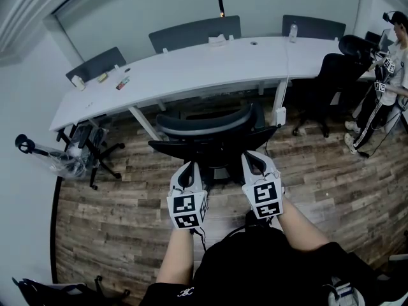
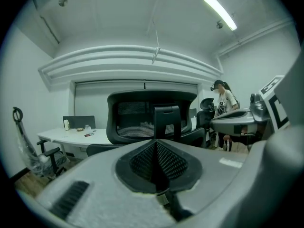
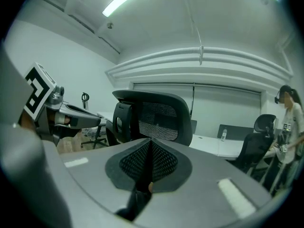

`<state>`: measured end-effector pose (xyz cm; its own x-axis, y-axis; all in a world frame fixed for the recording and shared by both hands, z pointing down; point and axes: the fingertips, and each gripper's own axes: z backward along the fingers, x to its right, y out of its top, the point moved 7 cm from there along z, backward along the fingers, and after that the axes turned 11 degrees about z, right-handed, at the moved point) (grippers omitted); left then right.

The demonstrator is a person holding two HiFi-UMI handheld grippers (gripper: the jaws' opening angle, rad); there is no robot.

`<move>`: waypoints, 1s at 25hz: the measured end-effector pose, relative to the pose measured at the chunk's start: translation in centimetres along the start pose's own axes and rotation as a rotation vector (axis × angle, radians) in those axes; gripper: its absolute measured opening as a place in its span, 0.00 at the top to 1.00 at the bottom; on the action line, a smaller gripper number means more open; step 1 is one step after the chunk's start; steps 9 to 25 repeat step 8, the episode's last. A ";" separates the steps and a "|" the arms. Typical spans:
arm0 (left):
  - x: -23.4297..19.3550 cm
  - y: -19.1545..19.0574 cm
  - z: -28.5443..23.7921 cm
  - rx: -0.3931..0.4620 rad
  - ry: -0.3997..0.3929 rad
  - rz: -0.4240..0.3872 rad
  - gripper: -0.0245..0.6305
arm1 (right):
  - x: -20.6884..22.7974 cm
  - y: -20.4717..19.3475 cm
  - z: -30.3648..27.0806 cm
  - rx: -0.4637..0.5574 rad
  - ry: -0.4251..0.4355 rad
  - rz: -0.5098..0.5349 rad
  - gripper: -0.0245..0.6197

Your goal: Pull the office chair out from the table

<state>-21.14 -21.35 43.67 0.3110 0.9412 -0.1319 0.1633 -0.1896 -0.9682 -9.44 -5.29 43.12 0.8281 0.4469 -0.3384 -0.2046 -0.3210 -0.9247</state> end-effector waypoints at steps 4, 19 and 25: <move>-0.1 0.0 0.1 -0.004 0.009 0.002 0.97 | -0.1 0.0 0.1 -0.004 -0.003 0.005 0.95; -0.1 -0.3 0.1 -0.005 0.008 0.007 0.97 | 0.0 -0.3 0.1 -0.007 -0.001 0.004 0.95; -0.1 -0.3 0.1 -0.005 0.008 0.007 0.97 | 0.0 -0.3 0.1 -0.007 -0.001 0.004 0.95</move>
